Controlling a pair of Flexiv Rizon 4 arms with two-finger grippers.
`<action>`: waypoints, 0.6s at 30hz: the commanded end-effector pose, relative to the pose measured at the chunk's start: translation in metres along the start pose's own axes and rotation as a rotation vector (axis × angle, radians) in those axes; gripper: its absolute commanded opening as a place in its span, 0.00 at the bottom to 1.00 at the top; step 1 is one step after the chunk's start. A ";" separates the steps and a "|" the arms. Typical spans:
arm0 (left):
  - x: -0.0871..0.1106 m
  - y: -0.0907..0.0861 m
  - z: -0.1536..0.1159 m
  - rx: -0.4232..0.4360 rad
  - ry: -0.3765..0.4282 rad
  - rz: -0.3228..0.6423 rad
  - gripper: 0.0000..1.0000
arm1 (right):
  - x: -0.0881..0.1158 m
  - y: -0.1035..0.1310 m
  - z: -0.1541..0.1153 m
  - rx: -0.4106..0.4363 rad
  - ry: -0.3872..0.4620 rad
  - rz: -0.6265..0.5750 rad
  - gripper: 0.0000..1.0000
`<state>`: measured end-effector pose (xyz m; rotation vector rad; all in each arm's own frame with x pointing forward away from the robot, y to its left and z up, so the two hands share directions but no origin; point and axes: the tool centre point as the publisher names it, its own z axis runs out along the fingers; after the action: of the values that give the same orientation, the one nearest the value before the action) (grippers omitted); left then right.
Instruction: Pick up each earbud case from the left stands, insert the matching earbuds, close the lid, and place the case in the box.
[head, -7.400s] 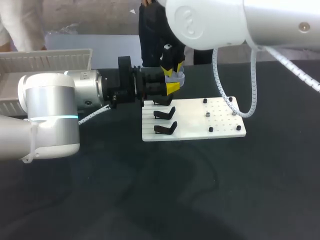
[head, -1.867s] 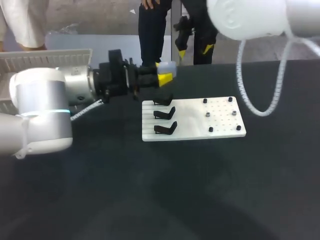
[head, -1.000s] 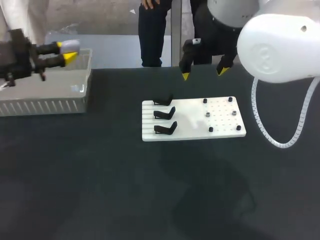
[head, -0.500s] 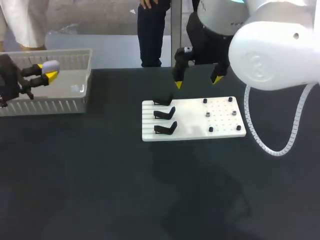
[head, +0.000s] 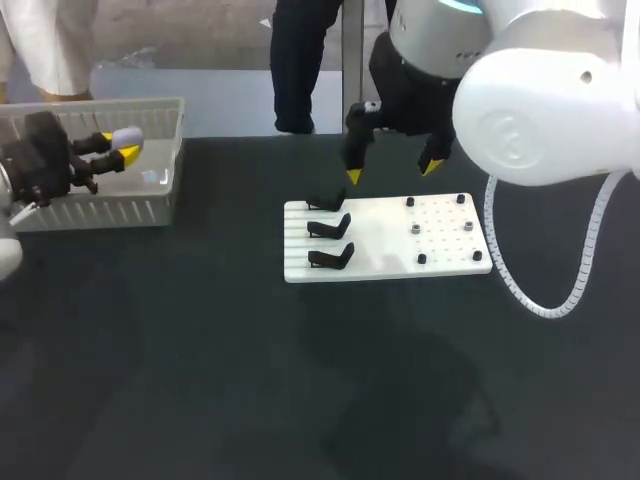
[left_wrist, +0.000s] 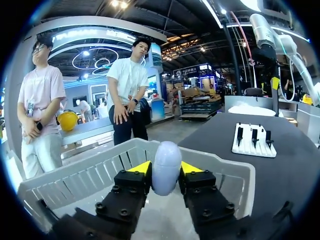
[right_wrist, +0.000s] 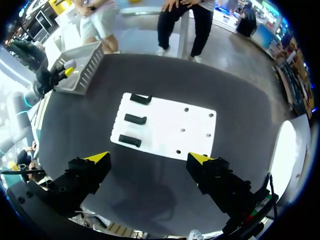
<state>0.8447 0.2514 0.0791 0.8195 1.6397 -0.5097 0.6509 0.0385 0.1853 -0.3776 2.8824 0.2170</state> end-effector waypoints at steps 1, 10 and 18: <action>-0.003 -0.004 -0.006 0.004 -0.009 0.000 1.00 | 0.000 -0.003 -0.004 -0.011 -0.030 -0.009 1.00; -0.037 -0.060 -0.025 0.006 -0.016 0.000 1.00 | 0.009 -0.013 -0.030 -0.089 -0.136 -0.138 1.00; -0.069 -0.122 -0.037 0.013 0.020 0.002 1.00 | 0.024 -0.029 -0.042 -0.160 -0.180 -0.234 1.00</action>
<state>0.7735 0.2010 0.1297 0.8833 1.6239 -0.5870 0.6390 0.0109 0.2165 -0.6731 2.6861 0.3665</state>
